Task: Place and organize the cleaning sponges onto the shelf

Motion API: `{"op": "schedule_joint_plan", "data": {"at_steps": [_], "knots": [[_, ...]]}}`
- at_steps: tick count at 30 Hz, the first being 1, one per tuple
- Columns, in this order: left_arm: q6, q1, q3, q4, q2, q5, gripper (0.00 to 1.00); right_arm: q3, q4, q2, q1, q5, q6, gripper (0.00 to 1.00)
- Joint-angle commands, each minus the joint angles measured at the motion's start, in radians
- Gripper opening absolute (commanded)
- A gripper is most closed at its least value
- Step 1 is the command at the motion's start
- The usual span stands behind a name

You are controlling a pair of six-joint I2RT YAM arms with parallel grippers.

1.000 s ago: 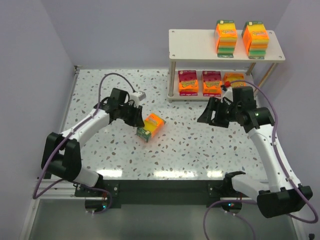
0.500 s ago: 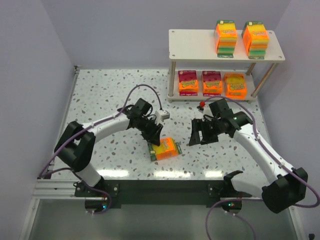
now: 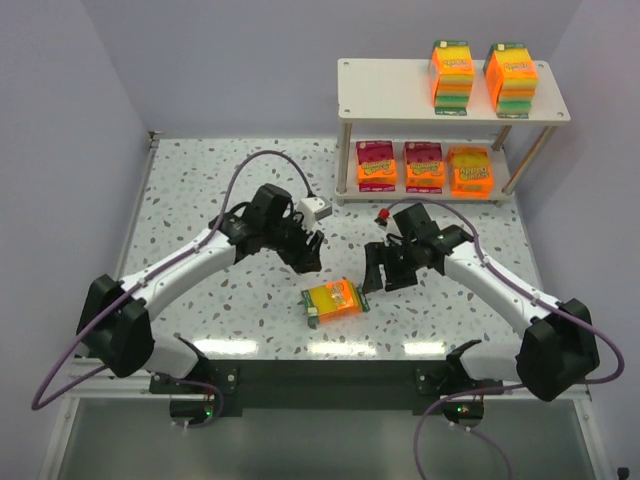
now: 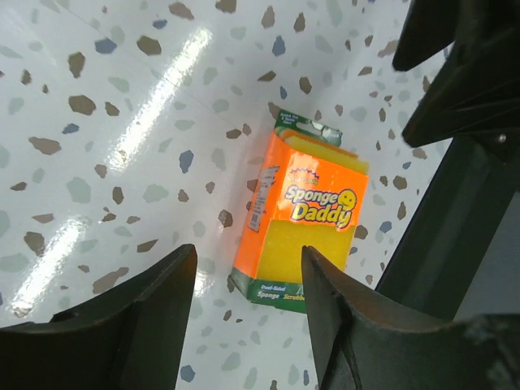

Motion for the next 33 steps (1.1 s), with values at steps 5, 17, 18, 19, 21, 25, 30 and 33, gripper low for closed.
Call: {"op": "schedule_joint_plan", "data": {"at_steps": [5, 17, 18, 19, 21, 25, 30, 33], "knots": [[-0.123, -0.004, -0.004, 0.009, -0.214, -0.202, 0.63, -0.002, 0.117, 0.052, 0.059, -0.003, 0.048, 0.70], [-0.270, 0.027, -0.011, 0.021, -0.436, -0.458, 0.75, -0.014, 0.298, 0.212, 0.142, 0.012, 0.074, 0.55], [-0.276, 0.033, -0.014, 0.015, -0.443, -0.458, 0.75, -0.017, 0.306, 0.218, 0.144, 0.012, 0.072, 0.53], [-0.278, 0.034, -0.018, 0.009, -0.449, -0.458, 0.75, -0.025, 0.315, 0.224, 0.144, 0.014, 0.068, 0.50], [-0.284, 0.041, -0.037, 0.000, -0.467, -0.458, 0.74, -0.031, 0.338, 0.244, 0.144, 0.012, 0.066, 0.40], [-0.298, 0.047, -0.063, -0.005, -0.489, -0.458, 0.74, -0.034, 0.346, 0.262, 0.144, -0.014, 0.065, 0.13], [-0.301, 0.053, -0.054, -0.024, -0.512, -0.468, 0.73, -0.017, 0.249, 0.154, 0.144, -0.031, 0.065, 0.00], [-0.304, 0.057, -0.031, -0.033, -0.524, -0.511, 0.73, 0.030, 0.183, 0.088, 0.145, -0.055, 0.089, 0.00]]}}
